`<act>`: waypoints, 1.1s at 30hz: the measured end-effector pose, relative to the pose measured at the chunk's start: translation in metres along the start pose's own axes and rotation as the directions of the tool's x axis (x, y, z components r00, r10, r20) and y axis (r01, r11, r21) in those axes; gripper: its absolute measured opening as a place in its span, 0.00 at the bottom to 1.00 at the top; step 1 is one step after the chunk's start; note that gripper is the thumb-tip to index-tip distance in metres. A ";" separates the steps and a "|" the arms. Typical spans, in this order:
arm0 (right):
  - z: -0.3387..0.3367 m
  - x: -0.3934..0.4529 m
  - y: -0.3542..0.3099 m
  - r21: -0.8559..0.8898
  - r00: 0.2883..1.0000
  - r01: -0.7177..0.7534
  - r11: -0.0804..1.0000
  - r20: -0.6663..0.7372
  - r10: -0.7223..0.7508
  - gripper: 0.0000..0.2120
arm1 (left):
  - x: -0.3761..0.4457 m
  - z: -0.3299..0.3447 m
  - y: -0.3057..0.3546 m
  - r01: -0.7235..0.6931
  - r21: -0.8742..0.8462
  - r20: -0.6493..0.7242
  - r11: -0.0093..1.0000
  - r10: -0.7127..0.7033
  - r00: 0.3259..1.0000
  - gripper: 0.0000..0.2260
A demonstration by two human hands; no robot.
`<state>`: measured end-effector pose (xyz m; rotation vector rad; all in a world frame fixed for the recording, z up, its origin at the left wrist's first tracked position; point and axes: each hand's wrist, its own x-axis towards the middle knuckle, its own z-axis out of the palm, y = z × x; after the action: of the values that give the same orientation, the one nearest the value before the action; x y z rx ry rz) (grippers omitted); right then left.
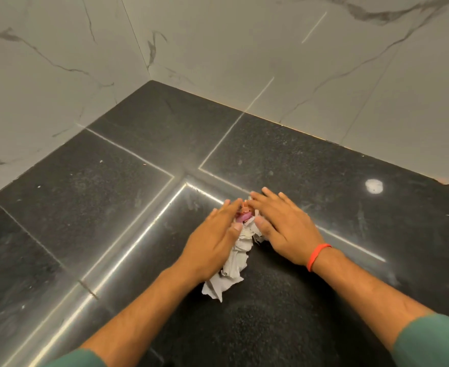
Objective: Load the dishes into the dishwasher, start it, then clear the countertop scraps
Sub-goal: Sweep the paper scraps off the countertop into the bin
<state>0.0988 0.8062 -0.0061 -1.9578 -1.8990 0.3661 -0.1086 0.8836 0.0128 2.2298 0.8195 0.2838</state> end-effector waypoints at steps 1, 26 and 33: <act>0.000 -0.004 -0.002 0.012 0.999 0.047 0.999 0.024 -0.047 0.29 | -0.004 0.002 0.006 -0.023 -0.074 0.007 0.997 0.024 1.000 0.22; 0.001 -0.018 -0.018 0.251 0.998 -0.030 0.967 0.052 0.017 0.30 | -0.097 0.017 0.031 0.227 -0.431 -0.476 0.873 -0.434 0.765 0.23; -0.004 -0.018 -0.022 0.211 0.959 0.170 0.963 0.189 -0.211 0.28 | -0.136 0.078 0.065 0.327 -0.356 -0.494 0.875 -0.473 0.729 0.26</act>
<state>0.0805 0.7879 0.0059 -1.6485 -2.0745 0.6966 -0.1497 0.7191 0.0087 1.6714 1.4790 0.8176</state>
